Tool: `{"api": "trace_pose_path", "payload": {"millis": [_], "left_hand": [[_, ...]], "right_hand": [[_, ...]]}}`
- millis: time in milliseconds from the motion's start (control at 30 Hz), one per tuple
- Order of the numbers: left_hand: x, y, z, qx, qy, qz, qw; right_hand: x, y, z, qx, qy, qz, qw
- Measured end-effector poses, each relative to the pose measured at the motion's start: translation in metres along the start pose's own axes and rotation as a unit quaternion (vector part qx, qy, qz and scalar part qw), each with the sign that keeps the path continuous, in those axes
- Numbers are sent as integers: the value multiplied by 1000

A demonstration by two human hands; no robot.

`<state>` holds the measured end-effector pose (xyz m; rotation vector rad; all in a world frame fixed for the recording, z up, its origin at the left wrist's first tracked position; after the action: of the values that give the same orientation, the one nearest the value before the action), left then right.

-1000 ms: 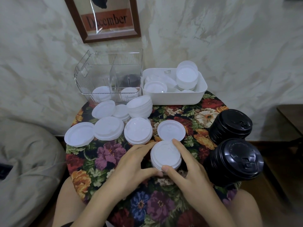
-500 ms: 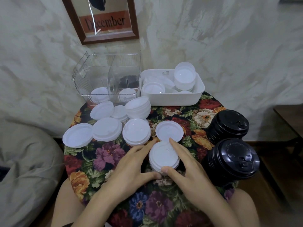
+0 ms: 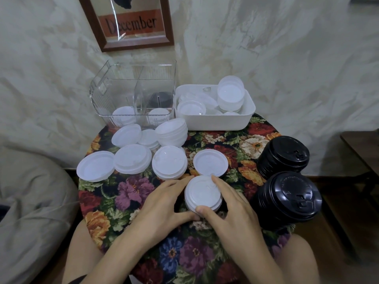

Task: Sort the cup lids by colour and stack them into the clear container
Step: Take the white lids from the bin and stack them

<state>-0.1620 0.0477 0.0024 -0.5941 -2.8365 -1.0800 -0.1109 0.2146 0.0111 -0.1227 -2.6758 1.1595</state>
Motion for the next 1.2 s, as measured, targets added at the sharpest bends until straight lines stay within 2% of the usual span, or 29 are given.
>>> {"api": "trace_pose_path", "payload": {"millis": [233,400,467,600,800,900,967,1067,1200], "left_hand": [[0,9,-1,-7,0,13,1000],[3,21,-23,70,-85,50,993],[17,29,-49,45,-53,43,997],[69,47,-69,-39,63,43,996],[170,72,-54,18,133,101,986],[215,68,-45,104,124,79,984],[238,56,-39,153,95,34,983],[259,40,-33,184,59,-29,981],[271,30,-31,211,50,-51,975]], "right_hand": [[-4,4,1,49,29,12,998],[-7,-1,2,44,26,-9,999],[-6,-1,4,38,22,-14,999],[-7,-1,8,31,9,-17,999],[-5,-2,10,15,5,-26,1000],[-3,-3,11,4,0,-24,1000],[-1,-1,11,1,2,-22,1000],[1,2,12,0,-1,-22,1000],[3,1,11,-1,-5,-25,1000]]}}
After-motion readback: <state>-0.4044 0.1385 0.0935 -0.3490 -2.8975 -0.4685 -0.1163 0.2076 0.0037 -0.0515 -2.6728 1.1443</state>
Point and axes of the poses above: each hand's wrist, its own x-axis towards the middle knuckle, its own z-axis out of the palm, y = z × x, the point moved 8 cm from there along x, towards the middle knuckle, and after that the axes turned 10 degrees about y, right-handed, at the moved point
